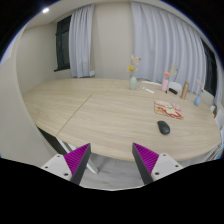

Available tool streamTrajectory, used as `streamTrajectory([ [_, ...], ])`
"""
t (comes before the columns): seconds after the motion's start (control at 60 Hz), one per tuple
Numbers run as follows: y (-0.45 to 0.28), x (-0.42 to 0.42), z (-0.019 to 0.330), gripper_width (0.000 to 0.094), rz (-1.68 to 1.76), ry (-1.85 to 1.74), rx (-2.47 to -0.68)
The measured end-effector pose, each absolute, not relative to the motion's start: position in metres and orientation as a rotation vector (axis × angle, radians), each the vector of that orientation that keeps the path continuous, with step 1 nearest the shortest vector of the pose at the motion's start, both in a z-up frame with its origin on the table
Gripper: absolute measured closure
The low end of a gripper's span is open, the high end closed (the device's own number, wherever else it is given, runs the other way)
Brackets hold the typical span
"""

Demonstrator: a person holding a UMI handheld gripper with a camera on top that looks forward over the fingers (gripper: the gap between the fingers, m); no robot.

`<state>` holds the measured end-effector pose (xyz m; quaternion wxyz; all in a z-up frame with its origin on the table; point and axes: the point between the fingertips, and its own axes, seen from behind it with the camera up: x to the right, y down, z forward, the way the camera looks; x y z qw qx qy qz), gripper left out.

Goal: Arrange mouse

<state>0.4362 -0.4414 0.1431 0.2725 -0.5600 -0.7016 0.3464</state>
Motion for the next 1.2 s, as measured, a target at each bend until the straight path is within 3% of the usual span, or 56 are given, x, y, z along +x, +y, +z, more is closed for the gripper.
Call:
streamTrajectory([
  [0.7,-0.230,0.408,0.100,0.0076,0.726,-1.639,-1.661],
  [1.2,-0.186,0.283,0.042,0.0077,0.794,-1.668,-1.610],
])
